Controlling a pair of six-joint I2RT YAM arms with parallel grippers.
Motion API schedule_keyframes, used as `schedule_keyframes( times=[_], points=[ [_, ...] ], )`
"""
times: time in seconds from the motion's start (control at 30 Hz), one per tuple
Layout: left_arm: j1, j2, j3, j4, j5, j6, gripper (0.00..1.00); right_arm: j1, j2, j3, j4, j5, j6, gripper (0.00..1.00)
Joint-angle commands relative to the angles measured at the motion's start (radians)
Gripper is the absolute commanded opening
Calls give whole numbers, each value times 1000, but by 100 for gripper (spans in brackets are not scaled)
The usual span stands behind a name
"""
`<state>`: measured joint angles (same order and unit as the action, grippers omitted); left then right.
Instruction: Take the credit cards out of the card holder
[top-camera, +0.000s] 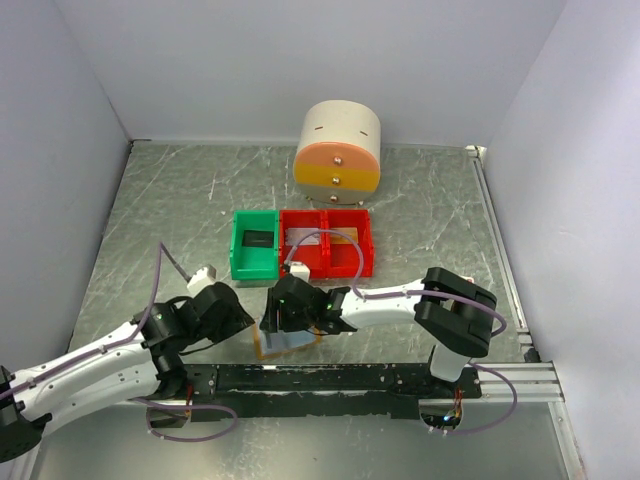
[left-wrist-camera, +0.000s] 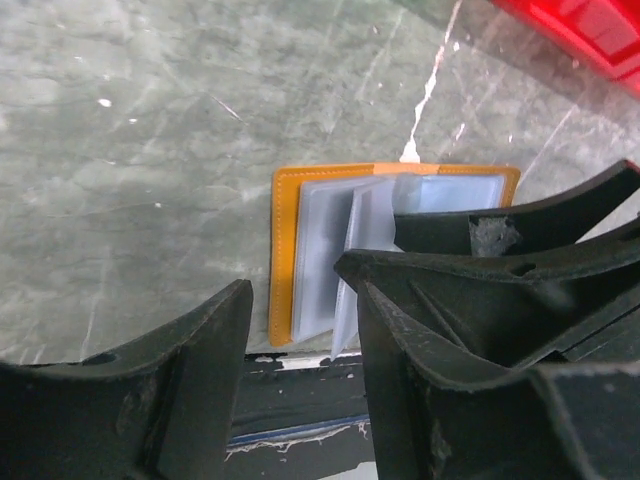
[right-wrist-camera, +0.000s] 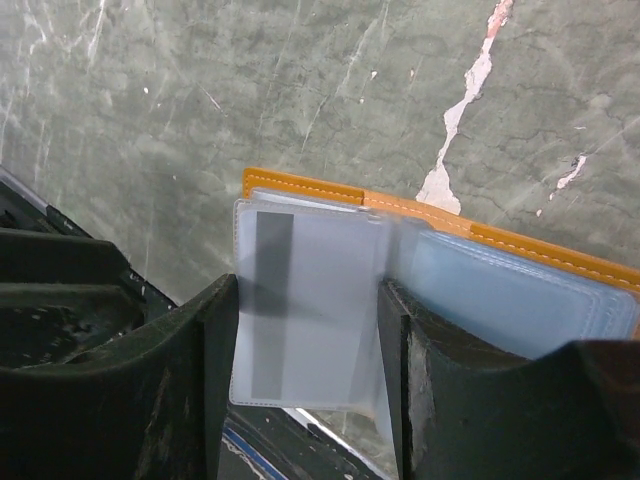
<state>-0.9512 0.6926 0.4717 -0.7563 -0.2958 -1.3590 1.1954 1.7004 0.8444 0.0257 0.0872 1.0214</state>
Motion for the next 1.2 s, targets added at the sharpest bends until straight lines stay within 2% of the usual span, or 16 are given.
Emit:
schedule_keyframes(
  times=[0.0,0.3,0.47,0.63,0.8,0.9,1.07,1.17],
  points=[
    [-3,1,-53,141,108,56,56,-7,27,-53,-38,-25,21,46],
    [-4,-16,-148,312,227,78,46,-15,44,-47,-36,-37,20,46],
    [-3,-15,-178,379,277,104,47,-17,50,-43,-41,-39,18,46],
    [-3,49,-227,513,343,112,46,-17,45,-44,-35,-47,19,46],
    [-4,121,-200,531,325,130,42,-16,35,-34,-42,-56,7,46],
    [-3,142,-197,552,317,123,36,-17,22,-28,-43,-73,-6,46],
    [-3,150,-175,489,283,101,9,-20,-62,-27,-81,-39,-15,57],
    [-3,136,-153,407,242,106,8,-30,-134,-33,-120,-2,-5,63]
  ],
)
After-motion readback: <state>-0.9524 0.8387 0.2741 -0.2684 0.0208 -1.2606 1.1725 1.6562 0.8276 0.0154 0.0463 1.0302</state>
